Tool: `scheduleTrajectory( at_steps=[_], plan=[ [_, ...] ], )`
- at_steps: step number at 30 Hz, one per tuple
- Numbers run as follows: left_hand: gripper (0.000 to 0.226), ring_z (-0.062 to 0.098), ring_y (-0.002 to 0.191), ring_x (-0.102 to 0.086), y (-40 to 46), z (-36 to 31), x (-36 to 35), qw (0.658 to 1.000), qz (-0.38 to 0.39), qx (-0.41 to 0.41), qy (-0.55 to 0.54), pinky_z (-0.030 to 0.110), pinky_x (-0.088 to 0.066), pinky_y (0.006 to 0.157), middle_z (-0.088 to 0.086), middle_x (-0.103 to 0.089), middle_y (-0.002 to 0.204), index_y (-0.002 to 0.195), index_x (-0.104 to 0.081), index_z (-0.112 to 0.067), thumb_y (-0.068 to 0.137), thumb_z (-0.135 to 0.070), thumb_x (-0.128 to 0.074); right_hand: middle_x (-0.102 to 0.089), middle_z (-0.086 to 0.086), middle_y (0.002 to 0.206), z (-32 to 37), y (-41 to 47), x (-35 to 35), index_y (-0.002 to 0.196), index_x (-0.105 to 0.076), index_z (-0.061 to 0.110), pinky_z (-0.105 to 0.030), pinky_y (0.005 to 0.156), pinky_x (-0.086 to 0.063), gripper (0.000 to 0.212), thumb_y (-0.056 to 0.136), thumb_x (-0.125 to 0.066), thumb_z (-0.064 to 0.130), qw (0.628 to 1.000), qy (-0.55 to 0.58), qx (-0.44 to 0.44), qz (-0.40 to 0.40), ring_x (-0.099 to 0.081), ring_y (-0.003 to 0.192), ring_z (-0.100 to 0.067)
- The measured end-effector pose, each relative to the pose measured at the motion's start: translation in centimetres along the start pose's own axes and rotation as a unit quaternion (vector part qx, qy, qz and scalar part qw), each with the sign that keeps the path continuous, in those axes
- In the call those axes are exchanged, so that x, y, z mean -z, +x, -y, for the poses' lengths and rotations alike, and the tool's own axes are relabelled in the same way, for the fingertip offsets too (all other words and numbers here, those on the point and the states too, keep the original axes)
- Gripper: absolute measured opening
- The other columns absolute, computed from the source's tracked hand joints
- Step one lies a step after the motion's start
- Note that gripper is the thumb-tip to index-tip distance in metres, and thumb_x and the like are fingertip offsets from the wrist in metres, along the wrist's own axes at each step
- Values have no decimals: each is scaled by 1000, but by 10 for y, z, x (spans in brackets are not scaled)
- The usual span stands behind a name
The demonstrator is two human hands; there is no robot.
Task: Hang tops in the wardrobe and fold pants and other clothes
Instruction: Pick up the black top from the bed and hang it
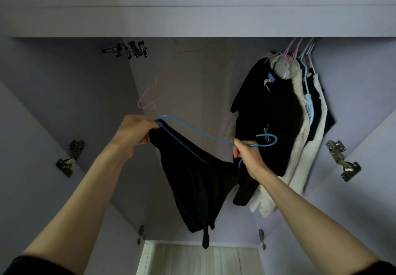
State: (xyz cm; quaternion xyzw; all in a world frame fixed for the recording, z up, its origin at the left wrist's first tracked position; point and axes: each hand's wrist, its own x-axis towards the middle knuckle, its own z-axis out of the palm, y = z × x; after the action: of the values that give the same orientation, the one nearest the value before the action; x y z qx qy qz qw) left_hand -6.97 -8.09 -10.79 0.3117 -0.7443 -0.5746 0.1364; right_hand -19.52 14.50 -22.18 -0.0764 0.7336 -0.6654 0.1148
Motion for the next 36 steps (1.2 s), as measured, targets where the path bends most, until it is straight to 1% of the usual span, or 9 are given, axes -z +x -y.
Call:
scheduleTrajectory(
  at_steps=[7,11,16,19,23,28,31,33,36],
  plan=[
    [17,10,52,-49,13,10,26,997,-81,-11,-12,21,-39,52,-9,-56,43,67,-64,-16,81,-5,-66,-34,4,33,12,8,11,35,-36,14,-21,63,-42,57,90,-55,17,987,-151,61,9,-38,35,-7],
    [6,11,66,-58,15,18,13,989,-48,-67,127,21,-45,66,1,-65,67,81,-72,-12,80,-9,-68,-37,6,28,42,15,-8,32,-42,16,-13,51,-40,60,90,-56,23,971,-215,107,9,-42,33,-5],
    [13,9,65,-57,18,26,0,952,-36,-100,289,21,-43,67,5,-69,76,71,-71,-13,83,-14,-65,-44,9,32,72,16,-26,32,-44,18,-29,59,-45,58,88,-54,31,941,-314,121,21,-50,45,-14],
    [15,17,71,-64,19,34,-1,940,-20,-106,323,25,-50,68,6,-70,78,83,-74,-7,85,-11,-59,-48,8,38,83,12,-35,36,-49,19,-31,62,-48,55,88,-53,36,931,-341,129,29,-55,49,-16],
    [16,12,87,-60,18,41,-1,931,-7,-154,330,20,-38,74,-7,-65,88,100,-73,-19,89,-23,-61,-55,6,47,94,13,-41,41,-53,19,-34,69,-52,53,90,-52,42,919,-371,132,29,-60,57,-16],
    [17,27,99,-58,19,48,0,852,-87,-267,443,35,-27,87,4,-71,100,100,-73,-25,90,-26,-59,-63,12,61,104,21,-45,39,-57,19,-24,75,-44,59,86,-55,54,927,-339,108,120,-60,74,-5],
    [16,33,93,-57,23,48,9,867,-137,-282,387,38,-36,86,13,-71,94,99,-74,-17,87,-19,-63,-66,17,69,105,23,-35,60,-69,27,-18,72,-43,32,83,-62,49,933,-264,91,227,-57,68,4],
    [18,34,92,-58,25,44,15,876,-159,-278,361,40,-46,82,15,-69,93,102,-74,-17,86,-20,-65,-70,10,93,95,28,-22,86,-70,27,-22,86,-47,10,83,-68,36,927,-263,85,253,-62,86,1],
    [19,32,90,-58,27,41,24,870,-186,-293,349,40,-48,79,14,-69,89,101,-74,-14,84,-20,-67,-63,-2,116,72,36,-3,120,-60,12,-23,100,-39,37,85,-69,22,896,-355,44,264,-57,112,-12]
  ],
)
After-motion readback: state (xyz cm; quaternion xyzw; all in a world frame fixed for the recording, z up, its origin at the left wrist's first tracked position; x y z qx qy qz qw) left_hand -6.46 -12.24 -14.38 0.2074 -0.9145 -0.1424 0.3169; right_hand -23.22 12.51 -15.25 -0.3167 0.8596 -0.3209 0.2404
